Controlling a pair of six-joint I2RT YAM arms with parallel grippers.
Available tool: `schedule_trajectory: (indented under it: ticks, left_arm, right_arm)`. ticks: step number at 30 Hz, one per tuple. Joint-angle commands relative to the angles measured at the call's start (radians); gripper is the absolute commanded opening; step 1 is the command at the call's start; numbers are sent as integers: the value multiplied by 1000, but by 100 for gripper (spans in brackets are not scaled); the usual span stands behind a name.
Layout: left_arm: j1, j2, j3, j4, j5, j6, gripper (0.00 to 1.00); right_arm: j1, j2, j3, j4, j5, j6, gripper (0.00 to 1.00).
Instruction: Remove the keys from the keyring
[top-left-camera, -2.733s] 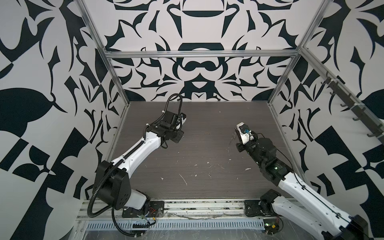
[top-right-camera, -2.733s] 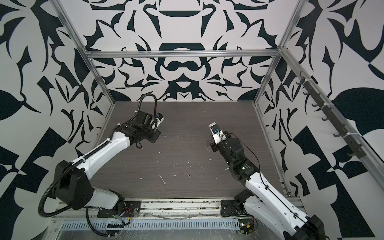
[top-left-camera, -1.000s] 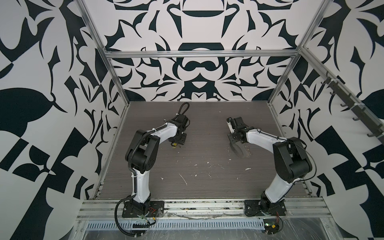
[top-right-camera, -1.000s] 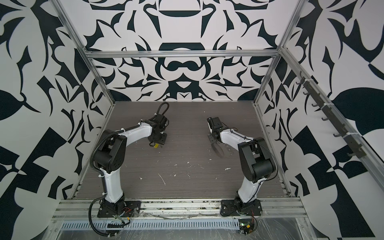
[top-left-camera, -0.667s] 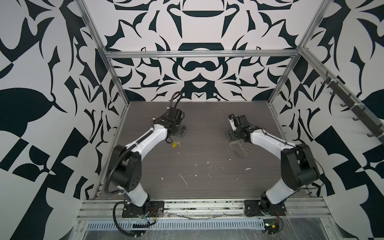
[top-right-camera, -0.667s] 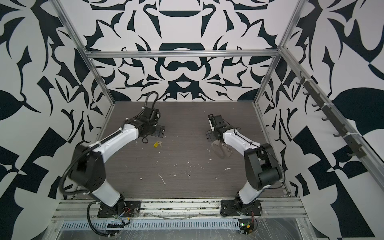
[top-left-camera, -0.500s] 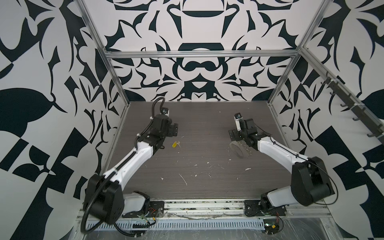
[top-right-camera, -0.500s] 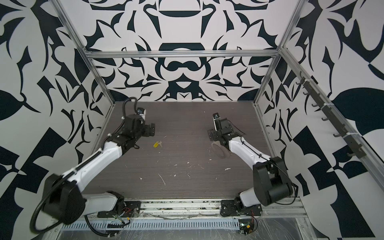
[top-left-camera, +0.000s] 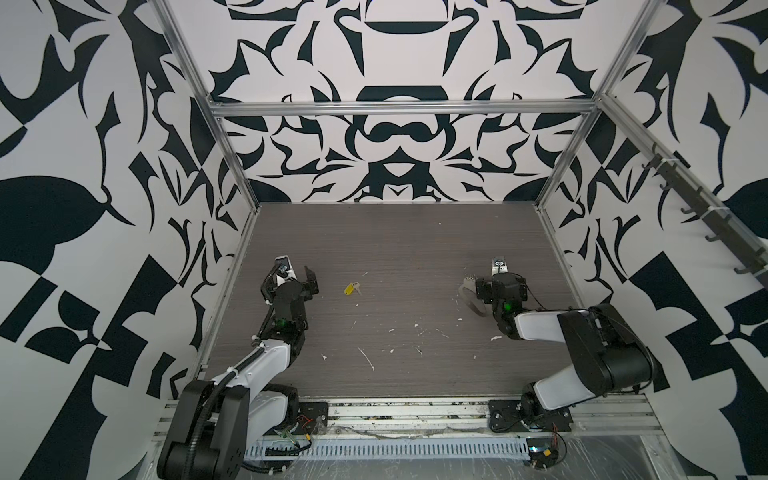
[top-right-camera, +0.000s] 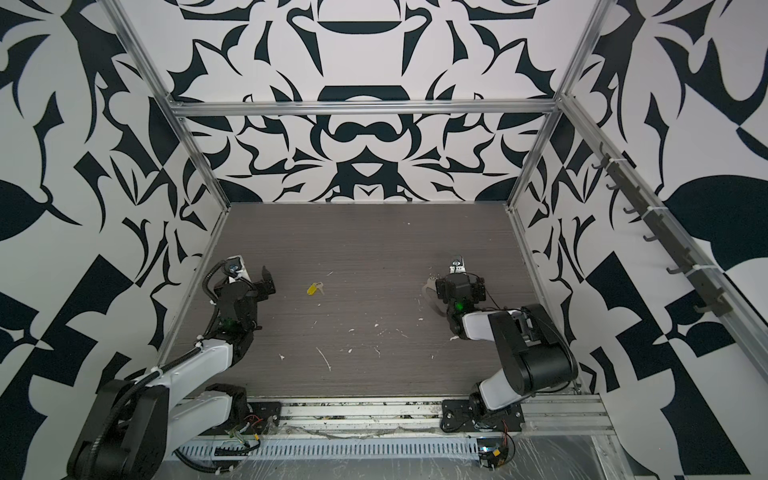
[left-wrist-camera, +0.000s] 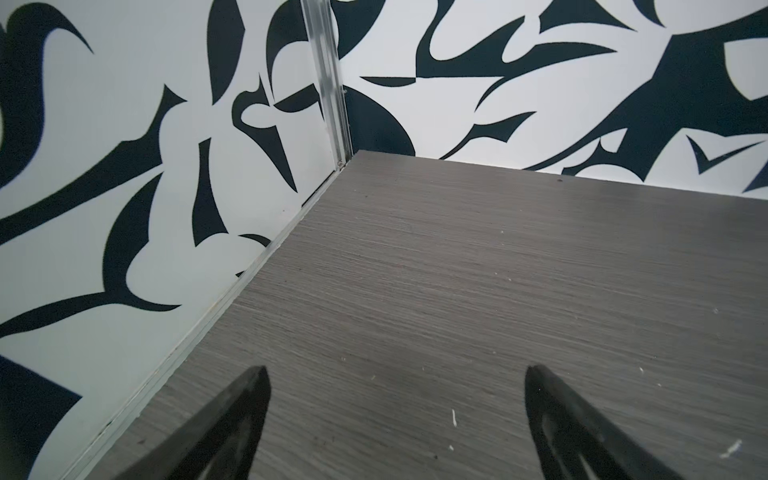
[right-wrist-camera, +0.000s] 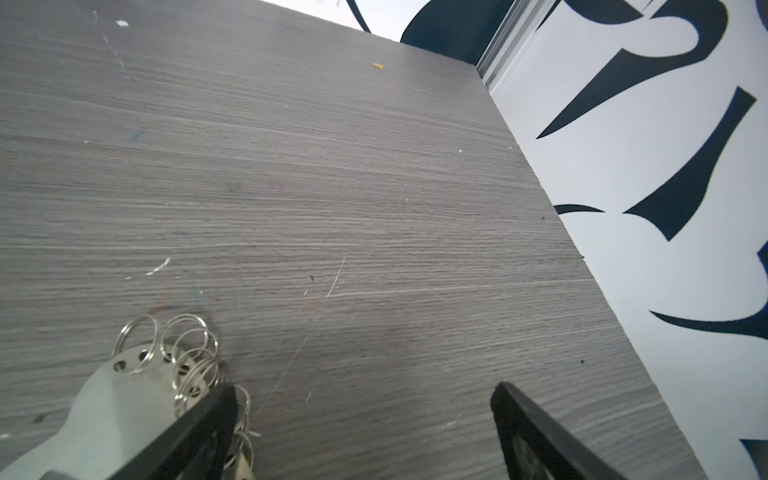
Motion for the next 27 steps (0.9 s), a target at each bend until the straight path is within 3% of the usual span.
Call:
schedule_trajectory:
  ticks: [1, 3, 4, 7, 9, 11, 14, 17, 19, 27]
  left_arm:
    - [12, 67, -29, 145, -19, 23, 99]
    - [25, 131, -57, 252, -21, 26, 99]
    - [35, 193, -77, 356, -1, 41, 99]
    - [44, 318, -84, 542, 57, 117, 99]
    - [54, 400, -54, 533, 89, 113, 99]
    - [65, 467, -51, 632, 114, 137, 99]
    - [96, 430, -43, 507, 143, 67, 99]
    - [117, 482, 27, 472, 99, 66, 99]
    - [149, 432, 80, 274, 113, -2, 99]
    - [174, 448, 75, 321, 141, -13, 99]
  right_arm:
    - [-24, -12, -79, 307, -39, 13, 99]
    - [-30, 69, -151, 535, -58, -10, 100]
    - [-29, 81, -160, 561, -62, -24, 100]
    - [-33, 35, -110, 391, -68, 2, 100]
    - [-32, 50, -77, 360, -71, -7, 100]
    - [-34, 40, -62, 310, -76, -2, 100]
    - [-37, 43, -62, 317, -79, -4, 100]
    - [-37, 42, -58, 305, -68, 0, 100]
    - [-37, 42, -59, 304, -66, 1, 100]
    - [-37, 42, -58, 303, -67, 1, 100]
